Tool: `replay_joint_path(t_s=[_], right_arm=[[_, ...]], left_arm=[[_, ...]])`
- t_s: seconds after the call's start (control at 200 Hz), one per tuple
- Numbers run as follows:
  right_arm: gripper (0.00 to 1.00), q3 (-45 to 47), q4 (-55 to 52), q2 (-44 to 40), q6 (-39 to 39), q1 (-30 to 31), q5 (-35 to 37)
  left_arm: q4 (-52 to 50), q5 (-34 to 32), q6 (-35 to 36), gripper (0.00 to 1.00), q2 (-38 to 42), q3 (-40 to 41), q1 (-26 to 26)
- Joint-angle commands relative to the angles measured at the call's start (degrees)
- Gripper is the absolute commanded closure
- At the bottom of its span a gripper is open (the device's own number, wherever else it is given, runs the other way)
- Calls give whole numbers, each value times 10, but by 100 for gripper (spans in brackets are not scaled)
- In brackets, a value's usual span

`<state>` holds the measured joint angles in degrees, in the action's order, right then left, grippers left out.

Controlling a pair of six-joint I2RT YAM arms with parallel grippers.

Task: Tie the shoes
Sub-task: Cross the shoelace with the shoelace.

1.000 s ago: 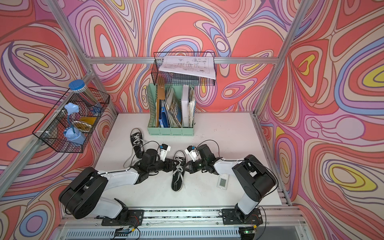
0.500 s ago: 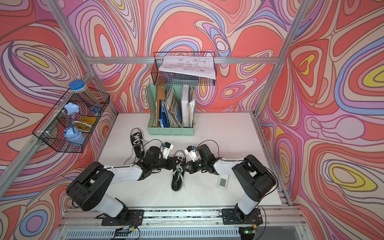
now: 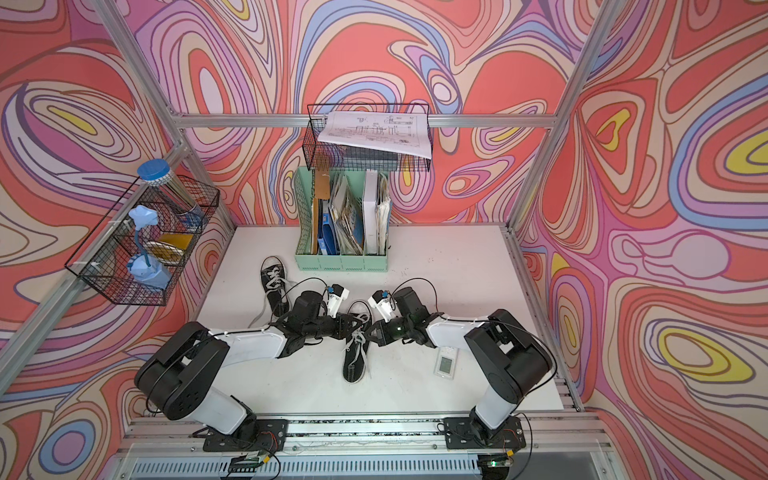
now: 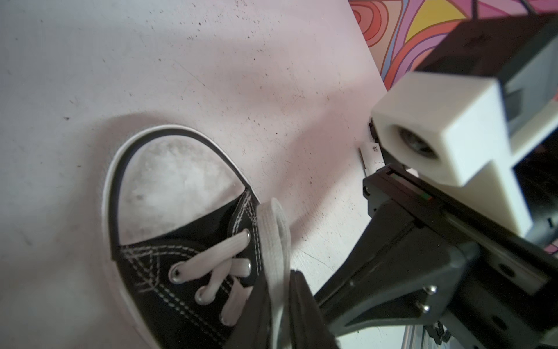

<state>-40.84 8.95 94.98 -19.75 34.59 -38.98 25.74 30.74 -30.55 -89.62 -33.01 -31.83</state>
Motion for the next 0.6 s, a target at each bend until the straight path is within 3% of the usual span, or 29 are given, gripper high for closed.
replay_joint_path(t_s=[0.0,0.09,0.3,0.596], right_arm=[[100,-12,-12,-8,13,2,7],[100,-11,-18,-10,15,2,10],[100,-16,-58,-19,11,2,45],[100,-21,-94,-32,-93,2,82]], left_arm=[[-15,7,14,90,7,-11,4],[-16,5,15,96,12,-10,4],[11,-20,5,100,39,11,4],[31,-24,11,100,56,30,4]])
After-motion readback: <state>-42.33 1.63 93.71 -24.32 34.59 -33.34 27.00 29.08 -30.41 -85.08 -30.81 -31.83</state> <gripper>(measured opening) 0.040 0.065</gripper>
